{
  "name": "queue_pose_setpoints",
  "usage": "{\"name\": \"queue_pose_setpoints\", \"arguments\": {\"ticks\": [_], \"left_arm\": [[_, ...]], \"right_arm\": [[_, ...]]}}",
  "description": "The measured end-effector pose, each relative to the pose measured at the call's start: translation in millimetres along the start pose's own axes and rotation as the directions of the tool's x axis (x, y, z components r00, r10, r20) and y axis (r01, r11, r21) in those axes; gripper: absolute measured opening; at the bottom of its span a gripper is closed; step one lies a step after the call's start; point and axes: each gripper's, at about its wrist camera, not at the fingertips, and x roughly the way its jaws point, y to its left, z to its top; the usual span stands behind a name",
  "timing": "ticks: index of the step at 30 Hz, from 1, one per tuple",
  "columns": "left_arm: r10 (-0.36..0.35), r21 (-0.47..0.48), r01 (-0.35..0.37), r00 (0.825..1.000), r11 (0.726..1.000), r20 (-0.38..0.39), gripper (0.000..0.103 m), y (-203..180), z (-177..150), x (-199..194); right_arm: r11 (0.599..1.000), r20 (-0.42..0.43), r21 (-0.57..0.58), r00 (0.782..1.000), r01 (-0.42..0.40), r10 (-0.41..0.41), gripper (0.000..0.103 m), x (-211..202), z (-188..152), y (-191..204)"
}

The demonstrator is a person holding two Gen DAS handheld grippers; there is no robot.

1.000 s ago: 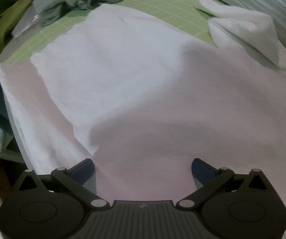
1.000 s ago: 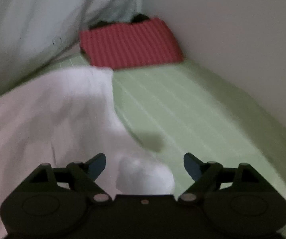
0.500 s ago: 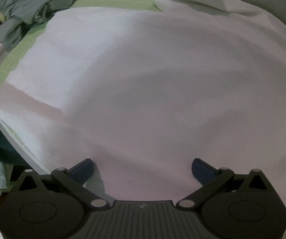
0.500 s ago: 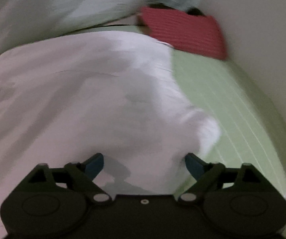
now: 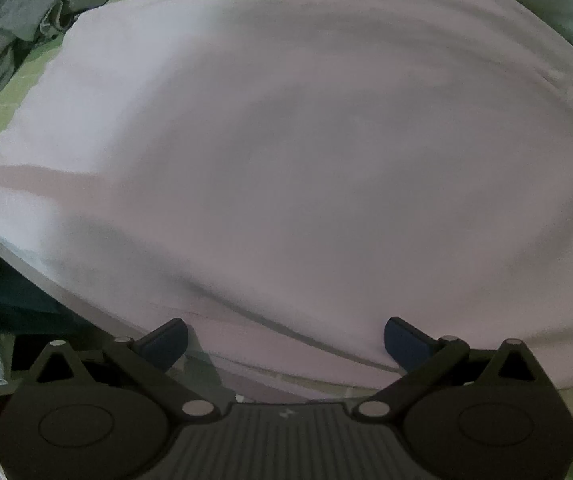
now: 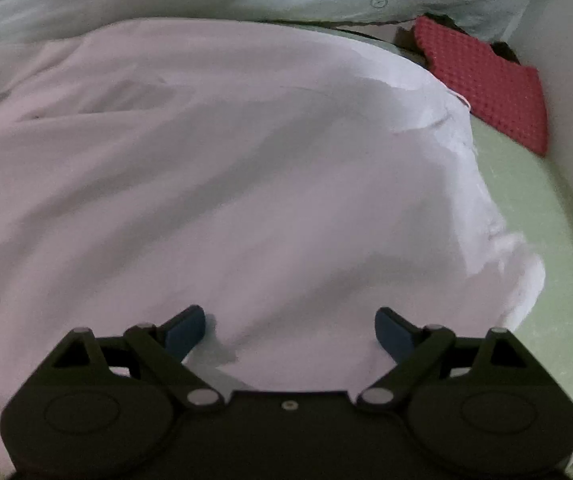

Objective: Fold clothes

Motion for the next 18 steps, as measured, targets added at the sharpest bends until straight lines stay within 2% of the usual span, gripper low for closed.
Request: {"name": "queue_pose_setpoints", "arguments": {"ticks": [2, 5, 9, 15, 18], "left_arm": [[-0.013, -0.018, 0.013, 1.000, 1.000, 0.002, 0.103, 4.5, 0.5, -1.8], [-0.020, -0.039, 0.022, 0.999, 0.999, 0.046, 0.103, 7.3, 4.8, -11.0], [-0.045, -0.049, 0.050, 0.994, 0.998, 0.097, 0.103, 10.1, 17.5, -17.9], [-0.008, 0.093, 0.005, 0.999, 0.996, 0.040, 0.103, -3.2, 15.7, 0.3], [-0.016, 0.097, 0.013, 1.000, 0.995, 0.022, 0.103, -3.3, 11.7, 4.9]], "right_arm": [[0.998, -0.032, 0.031, 0.998, -0.047, 0.048, 0.093, -7.9, -14.2, -6.7], [0.994, -0.058, 0.054, 0.994, -0.094, 0.097, 0.093, -18.8, -31.5, -16.9], [0.994, -0.102, 0.035, 0.989, -0.106, 0.109, 0.093, -20.1, -42.0, -24.8], [0.996, -0.083, 0.031, 0.992, -0.089, 0.091, 0.094, -22.3, -43.3, -28.6], [0.996, -0.045, 0.059, 0.997, -0.066, 0.069, 0.094, -24.8, -41.8, -34.2]]}}
